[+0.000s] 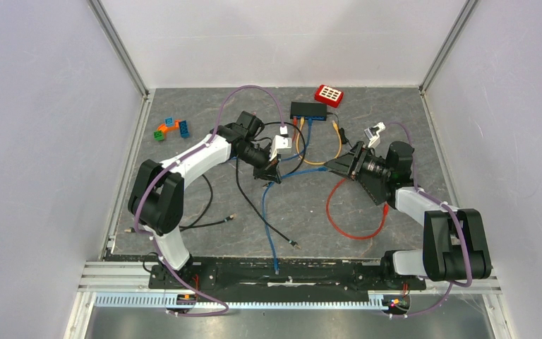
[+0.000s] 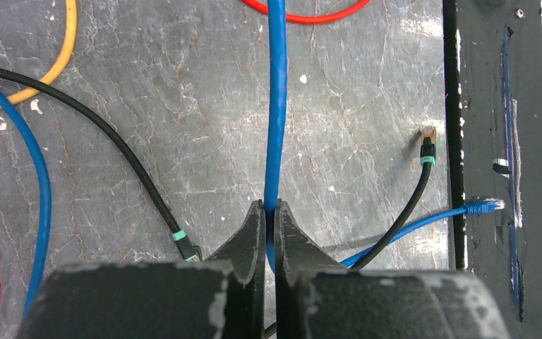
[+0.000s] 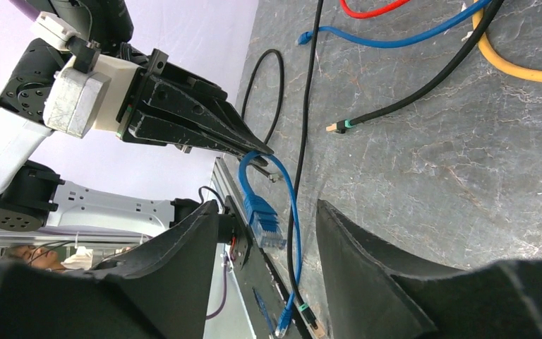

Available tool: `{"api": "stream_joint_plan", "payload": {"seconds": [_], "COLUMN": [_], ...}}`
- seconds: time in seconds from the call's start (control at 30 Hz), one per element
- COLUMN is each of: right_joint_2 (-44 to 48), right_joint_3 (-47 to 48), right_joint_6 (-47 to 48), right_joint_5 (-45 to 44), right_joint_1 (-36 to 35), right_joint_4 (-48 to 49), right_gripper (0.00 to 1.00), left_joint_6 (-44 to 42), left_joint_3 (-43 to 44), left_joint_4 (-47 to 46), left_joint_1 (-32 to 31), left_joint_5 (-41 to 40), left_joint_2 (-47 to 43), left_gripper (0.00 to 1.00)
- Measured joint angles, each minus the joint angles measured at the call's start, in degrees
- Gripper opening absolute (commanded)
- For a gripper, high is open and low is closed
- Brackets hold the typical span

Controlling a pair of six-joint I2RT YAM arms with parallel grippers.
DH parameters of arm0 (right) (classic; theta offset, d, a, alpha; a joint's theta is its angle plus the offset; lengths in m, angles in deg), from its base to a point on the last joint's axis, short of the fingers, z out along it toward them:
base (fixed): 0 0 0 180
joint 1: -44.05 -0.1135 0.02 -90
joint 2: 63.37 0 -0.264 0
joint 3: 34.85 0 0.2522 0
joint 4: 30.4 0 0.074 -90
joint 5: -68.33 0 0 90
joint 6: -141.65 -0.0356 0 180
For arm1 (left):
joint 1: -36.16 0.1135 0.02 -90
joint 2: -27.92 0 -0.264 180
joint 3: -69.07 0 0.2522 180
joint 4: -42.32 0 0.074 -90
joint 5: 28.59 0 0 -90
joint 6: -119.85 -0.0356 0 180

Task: Insert the plug into the switch port
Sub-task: Pick up the connector from the center of the board.

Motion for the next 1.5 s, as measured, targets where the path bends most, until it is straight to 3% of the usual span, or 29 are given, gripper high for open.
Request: {"api": "stream_joint_plan", "payload": {"seconds": [0.17, 0.4, 0.53, 0.67, 0.73, 0.87, 1.17, 1.27, 1.5], "right_joint_2": [0.0, 0.0, 0.0, -0.5, -0.6, -0.6, -0.6, -0.6, -1.9], "right_joint_3": [0.0, -0.2, -0.5, -1.2, -1.5, -2.8, -11.8, -14.1, -17.6], "right_joint_6": [-0.7, -1.4, -0.5, -0.6, -1.3, -3.4, -15.6, -20.0, -28.5], "right_joint_5": [0.2, 0.2, 0.4, 0.8, 1.1, 1.2, -4.6, -7.1, -9.6], "right_joint_1": [0.1, 0.1, 0.1, 0.1, 0.1, 0.2, 0.2, 0.2, 0.2], "right_joint_4": [0.8, 0.7, -0.1, 0.8, 1.3, 4.4, 13.4, 16.1, 21.6], "right_gripper": [0.43, 0.51, 0.36, 0.11, 0.06, 0.00, 0.00, 0.00, 0.00], "left_joint_6": [-0.7, -1.2, -1.3, -1.3, -1.3, -0.8, 7.2, 7.8, 2.5], "left_joint_3": [-0.5, -0.5, -0.6, -0.6, -0.6, -0.8, -11.3, -15.1, -22.7], "left_joint_4": [0.2, 0.3, 0.3, 0.3, 0.6, -0.6, -19.7, -26.7, -44.0], "left_joint_1": [0.0, 0.0, 0.0, 0.0, 0.0, 0.2, -0.4, -1.6, -13.7], "left_joint_5": [0.1, 0.3, 0.3, 0.4, 0.3, -0.1, -7.2, -9.2, -21.8], "left_joint_2": [0.0, 0.0, 0.0, 0.0, 0.0, 0.0, -5.0, -9.0, -15.1], "left_gripper": [0.02, 0.02, 0.02, 0.02, 0.08, 0.34, 0.51, 0.52, 0.53]}}
